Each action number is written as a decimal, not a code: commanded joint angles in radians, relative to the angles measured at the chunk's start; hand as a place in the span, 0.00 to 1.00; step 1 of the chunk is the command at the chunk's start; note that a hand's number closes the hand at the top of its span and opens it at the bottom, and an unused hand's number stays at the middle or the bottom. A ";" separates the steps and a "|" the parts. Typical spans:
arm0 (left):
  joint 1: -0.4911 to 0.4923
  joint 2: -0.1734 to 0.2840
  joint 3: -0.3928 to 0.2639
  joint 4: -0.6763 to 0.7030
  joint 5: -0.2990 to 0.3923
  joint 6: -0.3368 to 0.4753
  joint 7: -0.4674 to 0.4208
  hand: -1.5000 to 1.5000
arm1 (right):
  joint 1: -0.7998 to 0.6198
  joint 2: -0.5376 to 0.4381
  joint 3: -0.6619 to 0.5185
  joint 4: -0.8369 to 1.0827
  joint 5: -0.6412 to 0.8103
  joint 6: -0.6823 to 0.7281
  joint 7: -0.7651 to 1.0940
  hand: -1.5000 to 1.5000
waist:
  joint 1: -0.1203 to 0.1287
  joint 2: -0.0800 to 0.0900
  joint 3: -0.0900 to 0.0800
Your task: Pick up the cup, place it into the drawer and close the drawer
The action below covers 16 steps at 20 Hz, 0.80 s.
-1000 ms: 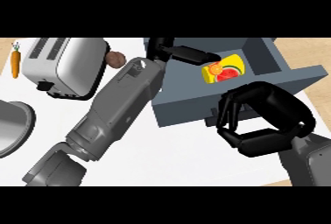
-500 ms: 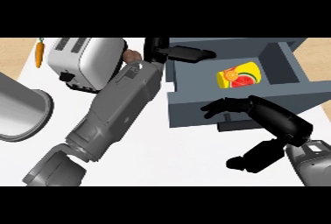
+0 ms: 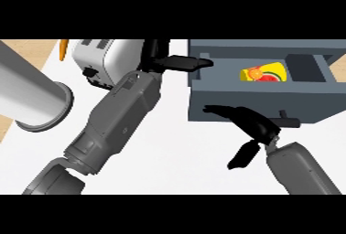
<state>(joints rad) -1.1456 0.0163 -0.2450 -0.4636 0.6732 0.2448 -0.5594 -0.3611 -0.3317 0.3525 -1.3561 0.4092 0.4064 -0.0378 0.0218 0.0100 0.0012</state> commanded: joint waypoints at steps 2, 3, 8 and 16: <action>0.083 0.056 0.011 -0.064 -0.002 -0.041 -0.023 0.00 | -0.118 0.080 0.029 0.330 0.118 -0.096 -0.097 1.00 | 0.037 0.000 0.000; 0.118 0.041 -0.003 -0.091 -0.003 -0.051 -0.012 0.00 | -0.152 0.049 -0.007 0.403 0.124 -0.110 -0.140 1.00 | 0.045 -0.002 0.001; 0.144 0.090 0.001 -0.170 0.013 -0.079 0.053 0.00 | -0.292 0.037 -0.115 0.631 0.098 -0.176 -0.297 1.00 | 0.085 0.004 0.003; 0.258 0.163 -0.010 -0.251 0.016 -0.162 0.057 0.00 | -0.487 -0.032 -0.281 0.839 0.040 -0.255 -0.369 1.00 | 0.133 0.022 0.004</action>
<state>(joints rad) -0.9288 0.1468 -0.2504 -0.6789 0.6887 0.1169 -0.5074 -0.7525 -0.3199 0.1467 -0.6180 0.4694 0.1860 -0.3798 0.1341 0.0228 0.0053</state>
